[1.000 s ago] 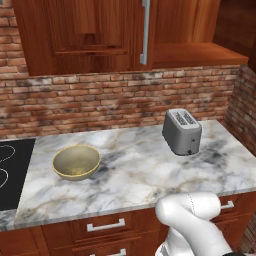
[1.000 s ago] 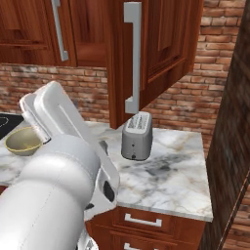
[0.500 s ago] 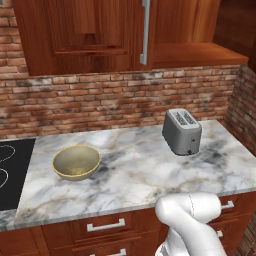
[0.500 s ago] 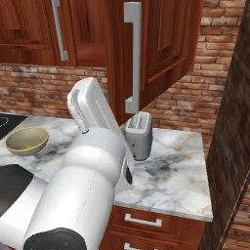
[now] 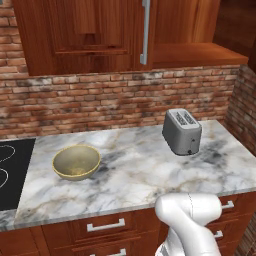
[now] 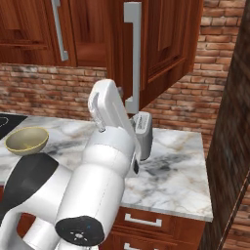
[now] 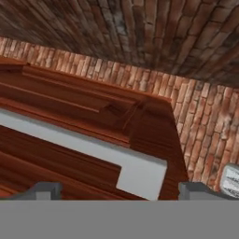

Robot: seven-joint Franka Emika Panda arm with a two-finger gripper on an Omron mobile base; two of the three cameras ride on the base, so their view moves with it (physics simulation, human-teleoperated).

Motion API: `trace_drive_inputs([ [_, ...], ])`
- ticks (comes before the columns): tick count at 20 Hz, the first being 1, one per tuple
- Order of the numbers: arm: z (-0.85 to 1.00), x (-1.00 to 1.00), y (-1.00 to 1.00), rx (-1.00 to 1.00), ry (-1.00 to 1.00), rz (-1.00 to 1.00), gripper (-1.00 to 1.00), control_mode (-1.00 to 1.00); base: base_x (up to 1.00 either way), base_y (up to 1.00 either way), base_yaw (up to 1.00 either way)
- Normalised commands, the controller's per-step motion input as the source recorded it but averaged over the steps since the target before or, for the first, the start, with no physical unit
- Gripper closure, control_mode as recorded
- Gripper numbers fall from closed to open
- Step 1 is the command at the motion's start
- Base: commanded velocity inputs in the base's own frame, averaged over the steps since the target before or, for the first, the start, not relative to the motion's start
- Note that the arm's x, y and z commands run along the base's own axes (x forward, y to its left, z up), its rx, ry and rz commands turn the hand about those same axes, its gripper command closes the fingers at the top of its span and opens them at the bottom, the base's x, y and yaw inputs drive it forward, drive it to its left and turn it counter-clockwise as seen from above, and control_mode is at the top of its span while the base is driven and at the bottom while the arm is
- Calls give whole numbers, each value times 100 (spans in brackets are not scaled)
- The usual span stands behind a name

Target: Open the cabinet and move the ladle to the pot. Then close the cabinet.

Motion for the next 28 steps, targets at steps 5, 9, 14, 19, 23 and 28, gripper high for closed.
trace_drive_inputs([
  [5,0,-2,28,1,-11,0,-100,-100,0,0,0],
  [9,7,2,42,0,-7,0,-100,-100,0,0,0],
  [14,12,39,41,0,-1,0,-100,-100,0,0,0],
  [19,6,89,29,0,0,0,-100,-100,0,0,0],
  [23,3,100,22,0,0,0,-100,-100,0,0,0],
  [28,0,100,23,0,0,0,-100,-100,0,0,0],
])
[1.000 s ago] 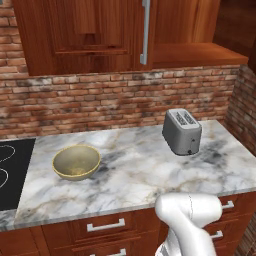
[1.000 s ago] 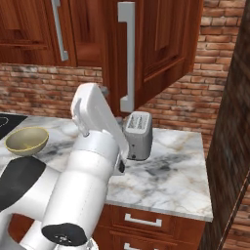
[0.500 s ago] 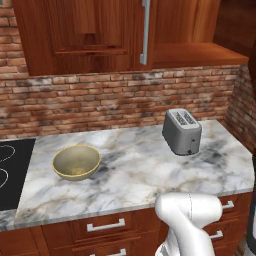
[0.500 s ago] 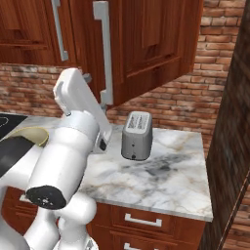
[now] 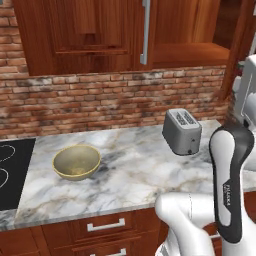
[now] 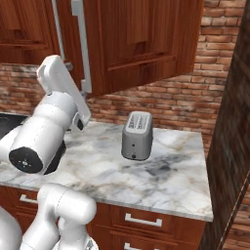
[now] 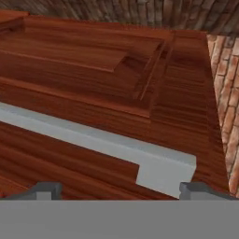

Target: Open the cabinet and move the ladle to the pot. Then close the cabinet.

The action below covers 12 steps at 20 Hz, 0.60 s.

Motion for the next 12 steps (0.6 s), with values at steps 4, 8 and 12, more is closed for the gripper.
trace_drive_inputs([
  [4,0,100,15,0,0,0,-100,-100,0,0,0],
  [8,0,100,4,0,0,0,-100,-100,0,0,0],
  [12,0,100,0,0,0,0,-100,-100,0,0,0],
])
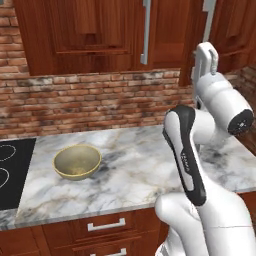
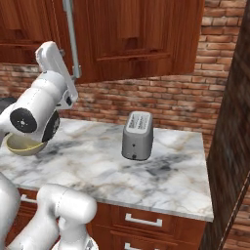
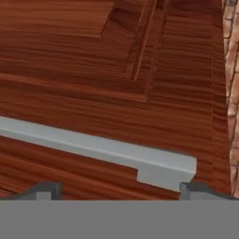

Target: Open the cabinet and move the ladle to the pot. Then close the cabinet.

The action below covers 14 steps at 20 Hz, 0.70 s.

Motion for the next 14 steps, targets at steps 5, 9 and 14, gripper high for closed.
trace_drive_inputs([
  [5,0,95,0,0,0,0,-100,-100,0,0,0],
  [9,0,82,0,0,0,0,-100,-100,0,0,0],
  [14,5,79,-3,0,0,0,-100,-100,0,0,0],
])
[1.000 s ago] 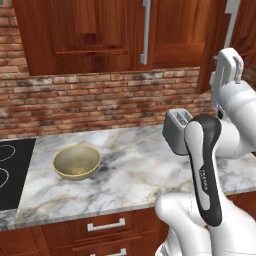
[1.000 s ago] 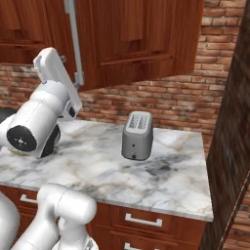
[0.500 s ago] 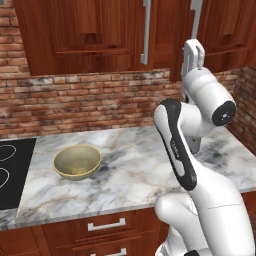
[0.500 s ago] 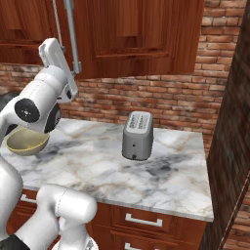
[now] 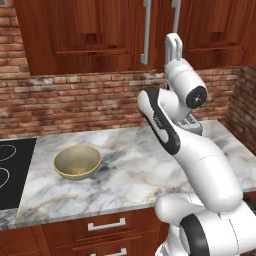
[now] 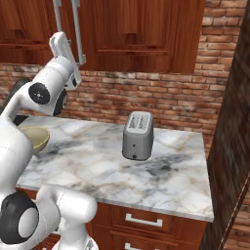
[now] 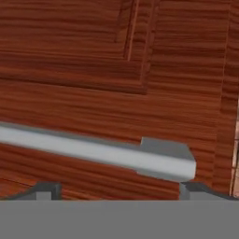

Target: Open the cabinet and move the ladle to the pot. Then close the cabinet.

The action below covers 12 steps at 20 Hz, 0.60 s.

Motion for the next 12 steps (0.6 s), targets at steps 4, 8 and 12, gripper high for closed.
trace_drive_inputs([
  [4,10,82,-7,0,0,0,-100,-100,0,0,0],
  [8,14,74,-4,0,0,0,-100,-100,0,0,0],
  [12,16,71,-8,0,0,0,-100,-100,0,0,0],
])
